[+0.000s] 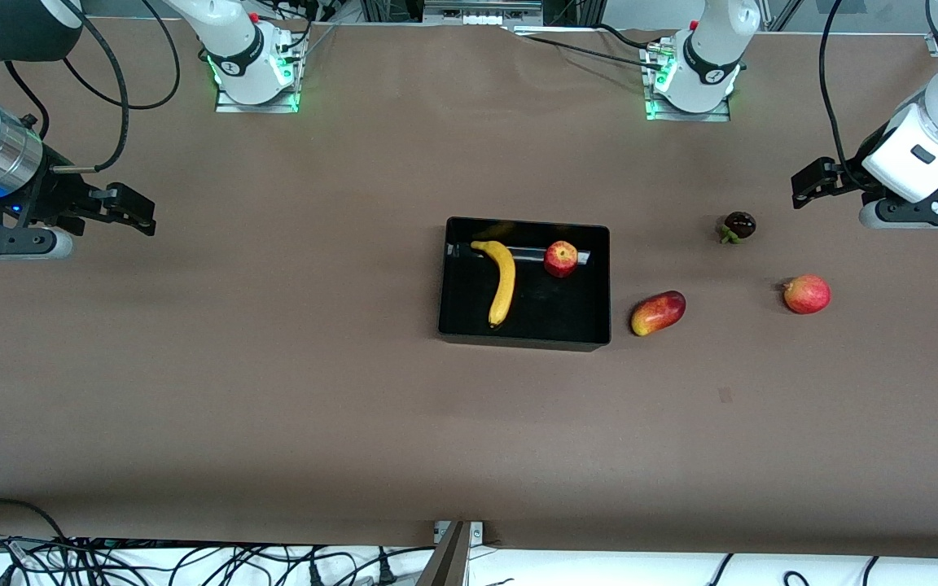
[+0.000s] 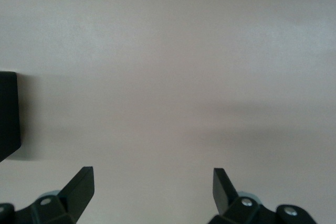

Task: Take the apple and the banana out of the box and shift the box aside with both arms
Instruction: 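Reach the left gripper into the black tray toward the red apple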

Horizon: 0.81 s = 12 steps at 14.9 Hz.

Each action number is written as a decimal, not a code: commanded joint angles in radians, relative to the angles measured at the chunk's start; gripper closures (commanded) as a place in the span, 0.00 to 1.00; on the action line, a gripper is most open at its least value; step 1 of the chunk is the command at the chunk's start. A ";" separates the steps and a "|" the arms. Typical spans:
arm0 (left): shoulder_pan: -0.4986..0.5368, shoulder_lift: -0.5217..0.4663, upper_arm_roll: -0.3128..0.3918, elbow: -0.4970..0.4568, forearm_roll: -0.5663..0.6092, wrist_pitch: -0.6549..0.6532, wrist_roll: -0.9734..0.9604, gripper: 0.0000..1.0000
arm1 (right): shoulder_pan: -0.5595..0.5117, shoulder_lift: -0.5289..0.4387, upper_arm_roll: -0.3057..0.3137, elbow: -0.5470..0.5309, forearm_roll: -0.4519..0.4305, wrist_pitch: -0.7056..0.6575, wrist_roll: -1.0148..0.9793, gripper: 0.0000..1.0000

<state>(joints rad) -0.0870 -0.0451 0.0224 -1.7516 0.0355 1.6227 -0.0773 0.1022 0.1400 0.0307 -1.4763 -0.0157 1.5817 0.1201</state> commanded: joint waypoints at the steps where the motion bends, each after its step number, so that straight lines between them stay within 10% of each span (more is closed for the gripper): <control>1: 0.003 0.010 -0.004 0.026 0.018 -0.024 0.019 0.00 | -0.001 -0.008 0.005 -0.001 -0.013 -0.006 0.001 0.00; 7: -0.005 0.057 -0.027 0.023 -0.044 -0.196 0.005 0.00 | -0.001 -0.008 0.003 -0.001 -0.013 -0.006 0.001 0.00; 12: -0.007 0.184 -0.103 0.024 -0.132 -0.092 -0.091 0.00 | -0.001 -0.008 0.005 -0.001 -0.013 -0.006 0.001 0.00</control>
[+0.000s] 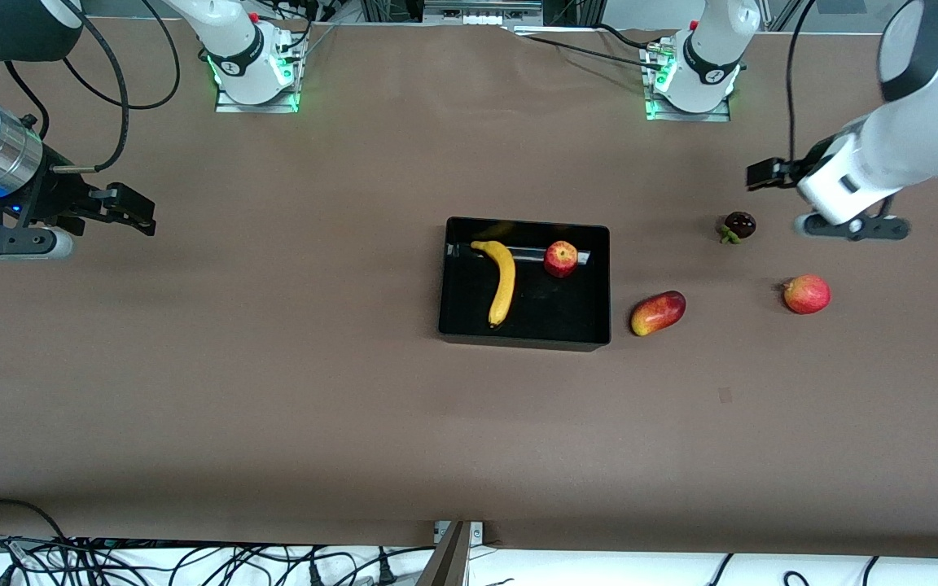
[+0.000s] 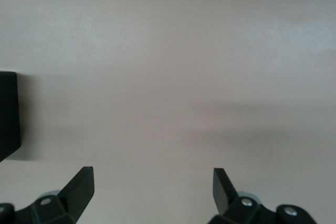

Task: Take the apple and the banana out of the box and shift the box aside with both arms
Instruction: 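Reach the left gripper into the black tray toward the red apple, then close the left gripper around the red apple in the tray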

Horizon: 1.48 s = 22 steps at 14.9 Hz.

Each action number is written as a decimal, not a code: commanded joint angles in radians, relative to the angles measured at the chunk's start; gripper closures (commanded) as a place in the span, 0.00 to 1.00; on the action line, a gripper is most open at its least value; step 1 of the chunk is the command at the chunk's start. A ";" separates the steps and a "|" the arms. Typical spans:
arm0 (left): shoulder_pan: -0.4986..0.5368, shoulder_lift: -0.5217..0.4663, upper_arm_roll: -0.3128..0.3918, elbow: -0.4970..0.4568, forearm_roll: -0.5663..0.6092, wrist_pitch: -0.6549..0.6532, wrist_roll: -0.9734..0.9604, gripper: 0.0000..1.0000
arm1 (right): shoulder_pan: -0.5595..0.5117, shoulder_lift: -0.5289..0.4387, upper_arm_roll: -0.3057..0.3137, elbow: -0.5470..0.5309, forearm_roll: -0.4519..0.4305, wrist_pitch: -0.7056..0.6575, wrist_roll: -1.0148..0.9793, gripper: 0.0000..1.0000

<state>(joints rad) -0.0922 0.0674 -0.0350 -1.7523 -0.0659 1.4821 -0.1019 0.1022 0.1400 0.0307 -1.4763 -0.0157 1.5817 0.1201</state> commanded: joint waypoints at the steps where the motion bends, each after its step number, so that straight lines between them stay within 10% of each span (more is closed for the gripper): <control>1: -0.003 0.109 -0.101 0.025 -0.029 0.107 -0.120 0.00 | -0.001 -0.008 0.003 -0.001 -0.013 -0.006 0.001 0.00; 5: -0.020 0.256 -0.290 0.027 -0.009 0.318 -0.373 0.00 | -0.001 -0.008 0.005 -0.001 -0.013 -0.006 0.001 0.00; 11: -0.265 0.411 -0.298 0.016 0.208 0.492 -0.784 0.00 | -0.001 -0.010 0.005 -0.001 -0.013 -0.006 0.001 0.00; 22: -0.218 0.492 -0.301 -0.093 0.362 0.692 -0.749 0.00 | -0.001 -0.008 0.005 -0.001 -0.012 -0.006 0.001 0.00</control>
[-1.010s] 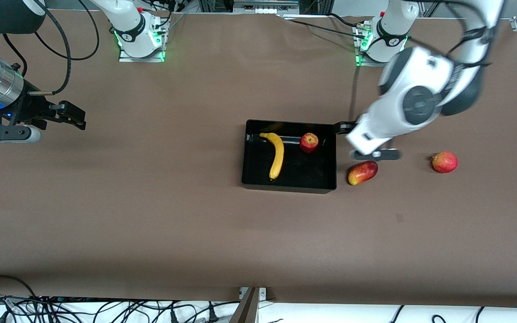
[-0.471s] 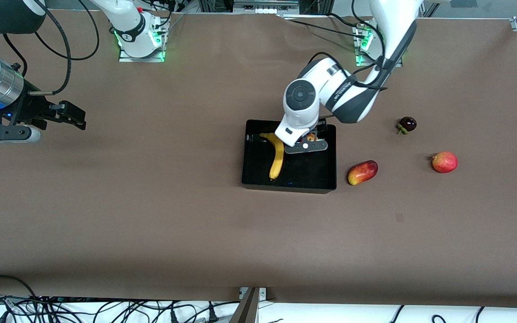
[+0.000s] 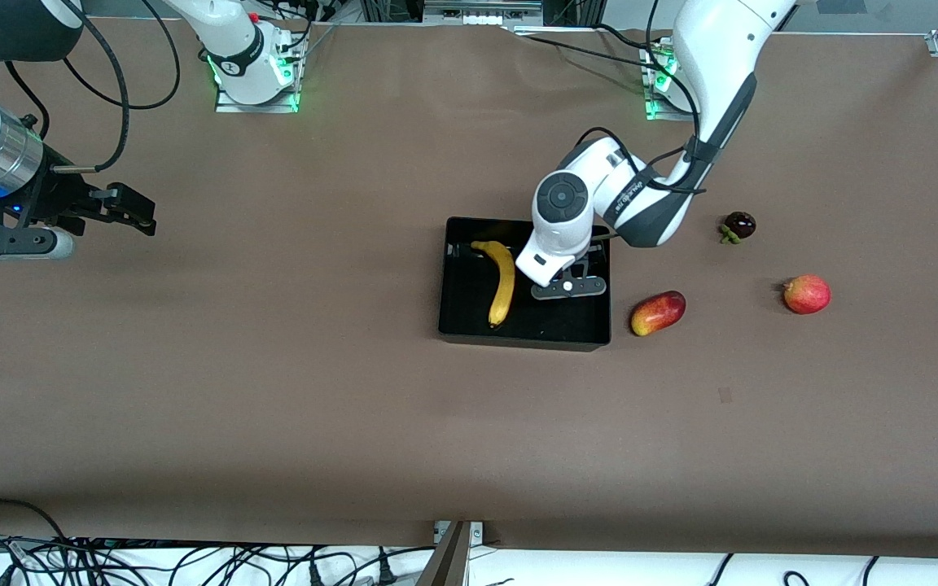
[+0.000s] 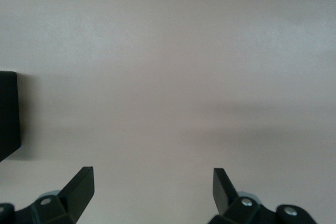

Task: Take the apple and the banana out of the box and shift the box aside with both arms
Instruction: 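Close the left gripper around the red apple in the tray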

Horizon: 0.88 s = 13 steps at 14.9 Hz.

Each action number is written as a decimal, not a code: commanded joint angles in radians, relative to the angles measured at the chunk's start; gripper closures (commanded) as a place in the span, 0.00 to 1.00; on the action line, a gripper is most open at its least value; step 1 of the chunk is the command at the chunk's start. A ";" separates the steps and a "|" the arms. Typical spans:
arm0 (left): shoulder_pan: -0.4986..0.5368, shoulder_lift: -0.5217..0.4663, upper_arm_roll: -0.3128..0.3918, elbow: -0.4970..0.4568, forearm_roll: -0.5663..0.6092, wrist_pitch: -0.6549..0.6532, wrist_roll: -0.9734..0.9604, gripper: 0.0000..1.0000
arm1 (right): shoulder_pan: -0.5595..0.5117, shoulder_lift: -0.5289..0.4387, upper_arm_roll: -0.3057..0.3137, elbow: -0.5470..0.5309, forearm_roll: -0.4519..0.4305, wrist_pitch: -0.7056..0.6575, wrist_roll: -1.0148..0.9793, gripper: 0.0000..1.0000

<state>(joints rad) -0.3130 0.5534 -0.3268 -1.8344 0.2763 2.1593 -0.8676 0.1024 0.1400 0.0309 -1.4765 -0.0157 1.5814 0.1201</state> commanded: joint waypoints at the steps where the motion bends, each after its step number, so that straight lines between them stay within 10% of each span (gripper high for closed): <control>1: 0.003 0.019 -0.011 -0.011 0.009 0.014 0.016 0.00 | -0.003 -0.008 0.003 -0.001 -0.012 -0.006 0.001 0.00; 5: 0.002 0.039 -0.012 -0.011 0.006 0.014 0.038 0.00 | -0.003 -0.008 0.003 -0.001 -0.012 -0.006 0.001 0.00; 7: 0.005 0.039 -0.012 -0.008 0.003 0.011 0.053 0.44 | -0.001 -0.008 0.004 -0.001 -0.012 -0.006 0.001 0.00; 9: 0.003 0.037 -0.014 0.009 -0.015 0.010 0.055 0.65 | -0.003 -0.008 0.004 -0.001 -0.012 -0.006 0.001 0.00; 13: 0.041 0.002 -0.014 0.085 -0.195 -0.065 0.157 0.64 | -0.003 -0.008 0.003 -0.001 -0.012 -0.006 0.001 0.00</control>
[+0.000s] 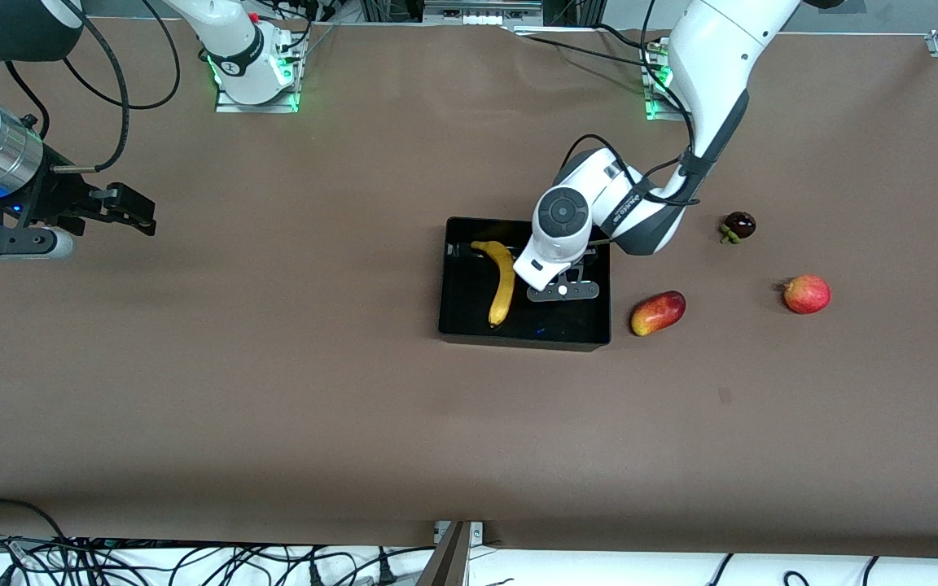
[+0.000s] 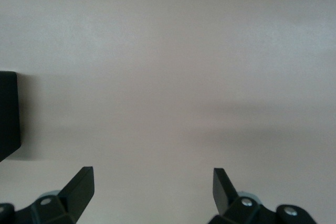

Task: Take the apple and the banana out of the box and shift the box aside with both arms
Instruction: 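Close the left gripper around the red apple in the tray, then lift the apple out and set it beside the mango, open left gripper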

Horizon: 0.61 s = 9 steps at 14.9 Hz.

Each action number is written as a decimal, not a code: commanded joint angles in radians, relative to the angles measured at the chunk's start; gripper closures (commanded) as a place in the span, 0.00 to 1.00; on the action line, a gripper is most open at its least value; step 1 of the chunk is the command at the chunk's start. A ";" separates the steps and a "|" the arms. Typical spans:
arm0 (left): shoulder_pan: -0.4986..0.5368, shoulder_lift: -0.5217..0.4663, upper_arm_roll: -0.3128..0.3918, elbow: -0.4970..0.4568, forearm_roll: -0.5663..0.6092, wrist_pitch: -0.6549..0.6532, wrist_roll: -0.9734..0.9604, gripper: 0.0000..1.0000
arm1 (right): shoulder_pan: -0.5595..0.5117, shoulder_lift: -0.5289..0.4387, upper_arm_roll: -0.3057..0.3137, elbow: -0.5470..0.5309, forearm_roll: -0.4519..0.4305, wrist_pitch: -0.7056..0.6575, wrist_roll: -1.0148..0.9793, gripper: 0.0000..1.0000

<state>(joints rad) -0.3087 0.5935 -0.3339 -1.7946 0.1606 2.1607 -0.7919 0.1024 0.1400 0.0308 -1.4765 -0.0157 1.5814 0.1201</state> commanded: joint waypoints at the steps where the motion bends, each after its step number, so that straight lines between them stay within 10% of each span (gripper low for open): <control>1: 0.054 -0.044 -0.007 0.084 -0.113 -0.141 0.129 0.64 | -0.003 -0.008 0.004 -0.001 -0.012 -0.006 0.001 0.00; 5: 0.166 -0.053 -0.005 0.271 -0.144 -0.492 0.380 0.61 | -0.003 -0.008 0.003 -0.001 -0.012 -0.006 0.001 0.00; 9: 0.293 -0.090 0.000 0.213 -0.104 -0.593 0.624 0.62 | -0.001 -0.008 0.003 -0.001 -0.013 -0.004 0.001 0.00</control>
<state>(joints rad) -0.0634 0.5203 -0.3284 -1.5336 0.0453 1.5990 -0.2711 0.1024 0.1400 0.0309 -1.4765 -0.0157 1.5814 0.1201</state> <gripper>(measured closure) 0.300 0.000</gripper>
